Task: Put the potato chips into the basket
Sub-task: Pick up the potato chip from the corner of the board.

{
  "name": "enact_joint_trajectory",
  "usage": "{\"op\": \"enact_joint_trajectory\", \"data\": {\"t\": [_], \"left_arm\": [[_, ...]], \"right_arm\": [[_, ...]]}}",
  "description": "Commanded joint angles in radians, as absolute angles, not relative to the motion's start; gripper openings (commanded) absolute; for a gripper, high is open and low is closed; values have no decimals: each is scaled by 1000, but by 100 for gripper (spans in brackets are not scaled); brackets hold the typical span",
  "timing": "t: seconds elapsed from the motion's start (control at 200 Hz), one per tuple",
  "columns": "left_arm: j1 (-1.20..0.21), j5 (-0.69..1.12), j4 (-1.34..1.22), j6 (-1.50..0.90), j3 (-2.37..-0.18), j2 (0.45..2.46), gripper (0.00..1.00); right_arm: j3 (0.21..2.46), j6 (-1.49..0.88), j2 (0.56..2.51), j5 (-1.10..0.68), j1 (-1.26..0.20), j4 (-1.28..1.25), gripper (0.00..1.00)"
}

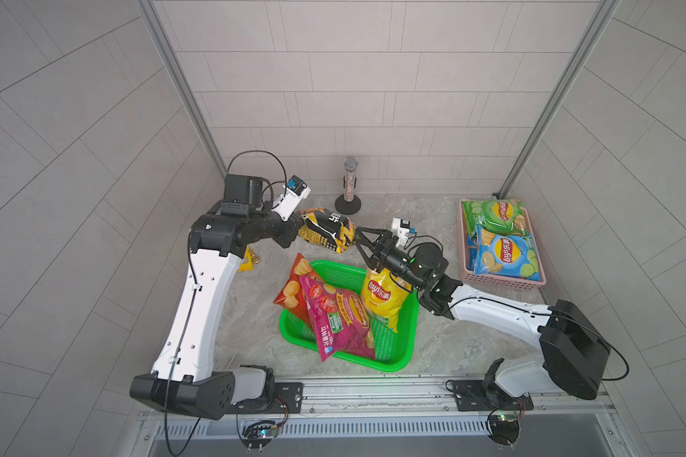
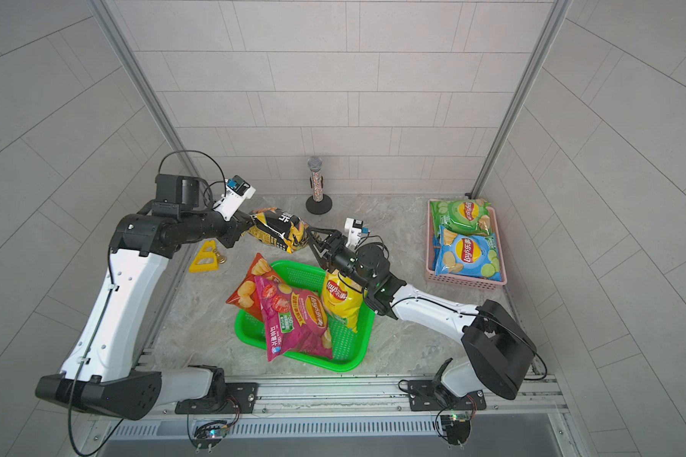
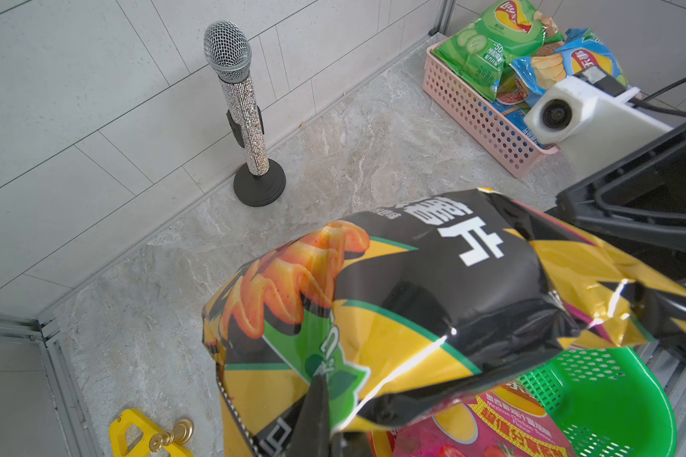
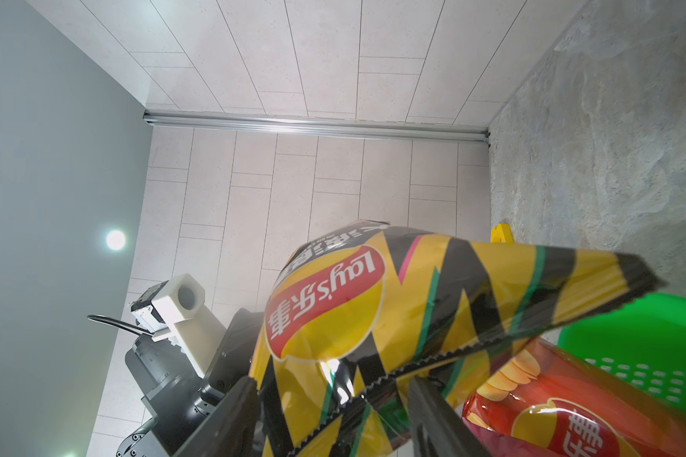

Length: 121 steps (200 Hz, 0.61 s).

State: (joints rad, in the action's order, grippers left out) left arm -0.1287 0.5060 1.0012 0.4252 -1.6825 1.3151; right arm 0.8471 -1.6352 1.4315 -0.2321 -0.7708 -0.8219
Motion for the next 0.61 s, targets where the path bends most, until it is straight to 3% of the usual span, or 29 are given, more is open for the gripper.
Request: {"op": "enact_joint_trajectory", "data": {"t": [0.0,0.385,0.6], "left_arm": [[-141,482,959,410,-1692,1314,0],[-141,465,945,394,-1697,1307,0],[-142,542,970,436,-1670,1272,0]], "right_arm": [[837,-1635,1423,-247,-787,-848,65],[793,-1652,1426,-231,-794,-875,67],[808,-1658,1436,-213,-789,-900,67]]}}
